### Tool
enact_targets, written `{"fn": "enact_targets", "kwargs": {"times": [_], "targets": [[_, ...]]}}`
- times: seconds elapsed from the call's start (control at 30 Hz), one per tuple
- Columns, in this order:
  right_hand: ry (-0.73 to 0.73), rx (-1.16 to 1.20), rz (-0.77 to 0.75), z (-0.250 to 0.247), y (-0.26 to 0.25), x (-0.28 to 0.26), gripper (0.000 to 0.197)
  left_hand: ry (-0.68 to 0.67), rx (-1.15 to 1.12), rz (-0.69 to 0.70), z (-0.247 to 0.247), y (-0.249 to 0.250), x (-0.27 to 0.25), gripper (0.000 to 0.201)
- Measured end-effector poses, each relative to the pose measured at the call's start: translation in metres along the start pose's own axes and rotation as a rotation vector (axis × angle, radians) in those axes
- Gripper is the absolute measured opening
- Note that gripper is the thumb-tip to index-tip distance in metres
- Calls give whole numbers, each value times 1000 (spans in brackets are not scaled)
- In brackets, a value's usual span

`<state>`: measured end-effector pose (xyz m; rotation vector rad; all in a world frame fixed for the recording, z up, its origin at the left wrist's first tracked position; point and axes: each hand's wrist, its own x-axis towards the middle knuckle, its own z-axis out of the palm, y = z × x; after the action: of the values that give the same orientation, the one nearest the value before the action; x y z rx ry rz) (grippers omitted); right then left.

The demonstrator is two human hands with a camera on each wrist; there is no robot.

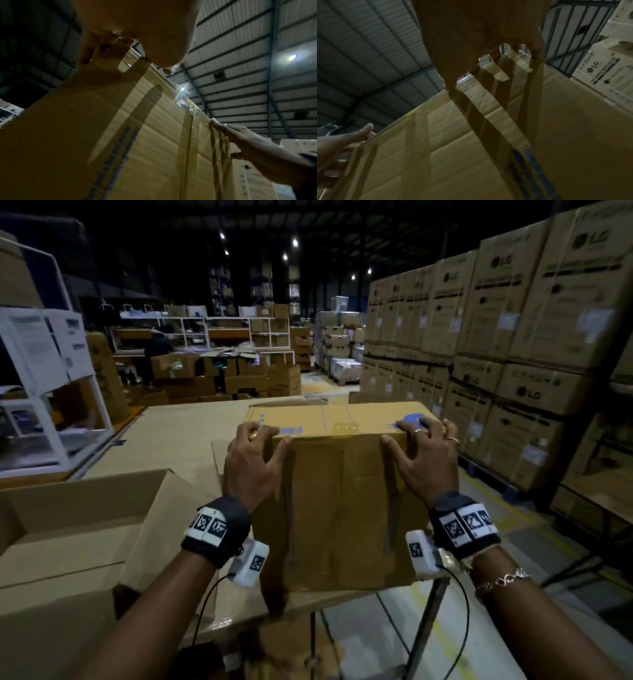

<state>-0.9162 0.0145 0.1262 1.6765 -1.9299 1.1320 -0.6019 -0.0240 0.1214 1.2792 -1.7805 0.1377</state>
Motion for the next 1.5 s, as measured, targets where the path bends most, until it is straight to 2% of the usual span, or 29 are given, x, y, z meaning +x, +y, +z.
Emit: {"fn": "enact_targets", "kwargs": {"times": [0.13, 0.23, 0.33, 0.4, 0.47, 0.57, 0.63, 0.77, 0.93, 1.13, 1.23, 1.3, 1.43, 1.5], "targets": [[59, -30, 5, -25, 3, -26, 65, 68, -35, -12, -13, 18, -14, 37], [59, -22, 117, -47, 9, -25, 78, 133, -30, -29, -24, 24, -18, 25], [-124, 79, 211, -64, 17, -14, 100, 117, -29, -43, -34, 28, -20, 16], [-268, 143, 155, -75, 17, -10, 100, 89, -66, -51, -42, 28, -24, 15], [-346, 207, 104, -84, 14, -12, 97, 35, -114, -13, -49, 23, -31, 18], [-348, 225, 84, -92, 13, -24, 103, -89, -162, 99, -63, 12, -44, 29], [-308, 219, 58, -94, 12, -33, 103, -120, -191, 146, -72, 6, -51, 39], [-280, 220, -1, -94, 10, -50, 95, -70, -241, 205, -80, -3, -62, 47], [-258, 360, -46, -71, 16, -78, 91, -34, -232, 294, -69, -26, -75, 57], [-285, 401, -25, -22, 24, -134, 104, -140, -85, 287, -34, -67, -123, 75], [-299, 378, 12, -3, 25, -155, 121, -195, -17, 261, -21, -76, -143, 82], [-305, 367, 38, 10, 28, -167, 133, -210, -19, 231, -14, -80, -160, 96], [-299, 327, 101, 38, 43, -191, 147, -217, -106, 70, 1, -83, -193, 128], [-309, 302, 150, 49, 48, -202, 149, -252, -119, -8, 10, -83, -207, 138]]}}
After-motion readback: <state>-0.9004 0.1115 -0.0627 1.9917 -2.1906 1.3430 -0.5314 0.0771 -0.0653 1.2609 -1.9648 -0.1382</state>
